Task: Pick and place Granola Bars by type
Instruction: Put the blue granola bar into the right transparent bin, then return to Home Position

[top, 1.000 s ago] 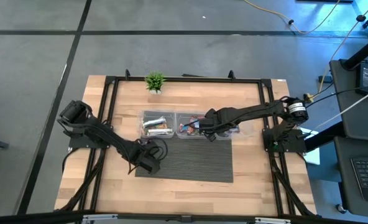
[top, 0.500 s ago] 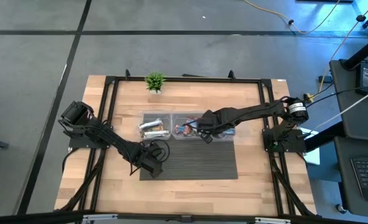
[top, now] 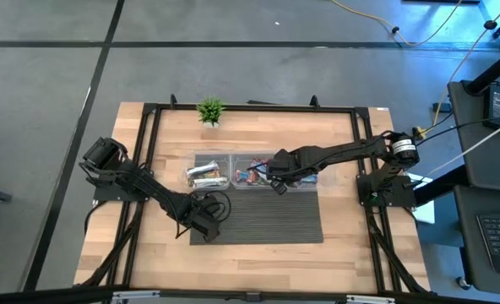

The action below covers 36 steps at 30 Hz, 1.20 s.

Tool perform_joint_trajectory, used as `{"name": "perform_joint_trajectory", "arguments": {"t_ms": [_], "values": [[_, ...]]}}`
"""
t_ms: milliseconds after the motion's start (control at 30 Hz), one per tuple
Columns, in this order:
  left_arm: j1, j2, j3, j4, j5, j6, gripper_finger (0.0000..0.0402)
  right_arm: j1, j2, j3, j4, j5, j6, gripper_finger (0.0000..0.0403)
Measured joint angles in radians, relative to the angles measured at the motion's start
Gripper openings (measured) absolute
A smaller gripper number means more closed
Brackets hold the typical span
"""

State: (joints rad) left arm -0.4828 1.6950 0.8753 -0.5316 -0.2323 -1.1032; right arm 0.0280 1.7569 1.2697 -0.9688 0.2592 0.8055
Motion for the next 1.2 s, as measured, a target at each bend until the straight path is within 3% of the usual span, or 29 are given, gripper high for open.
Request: {"name": "perform_joint_trajectory", "arguments": {"t_ms": [267, 467, 667, 800, 900, 1000, 1200], "values": [[0.000, -0.067, -0.008, -0.030, 0.014, 0.032, 0.0192, 0.000, -0.009, 0.011, -0.109, 0.020, 0.024, 0.0182], [0.000, -0.194, -0.005, -0.037, 0.009, 0.124, 0.0196, 0.020, -0.035, 0.110, -0.304, 0.107, 0.074, 0.0203], [-0.003, -0.326, -0.005, 0.007, 0.044, 0.146, 0.0194, 0.191, -0.142, 0.229, -0.290, 0.198, -0.073, 0.0204], [-0.007, -0.387, -0.005, 0.135, 0.021, 0.230, 0.0194, 0.326, -0.200, 0.242, -0.256, 0.226, -0.028, 0.0204], [-0.003, -0.429, -0.004, 0.310, 0.021, 0.409, 0.0194, 0.454, -0.242, 0.176, -0.141, 0.298, -0.060, 0.0204], [-0.002, -0.461, -0.003, 0.448, 0.053, 0.580, 0.0194, 0.534, -0.304, 0.063, 0.016, 0.288, -0.049, 0.0204], [0.027, -0.549, -0.023, 0.498, 0.065, 0.720, 0.0196, 0.612, -0.431, -0.223, 0.474, 0.255, -0.105, 0.0204]]}}
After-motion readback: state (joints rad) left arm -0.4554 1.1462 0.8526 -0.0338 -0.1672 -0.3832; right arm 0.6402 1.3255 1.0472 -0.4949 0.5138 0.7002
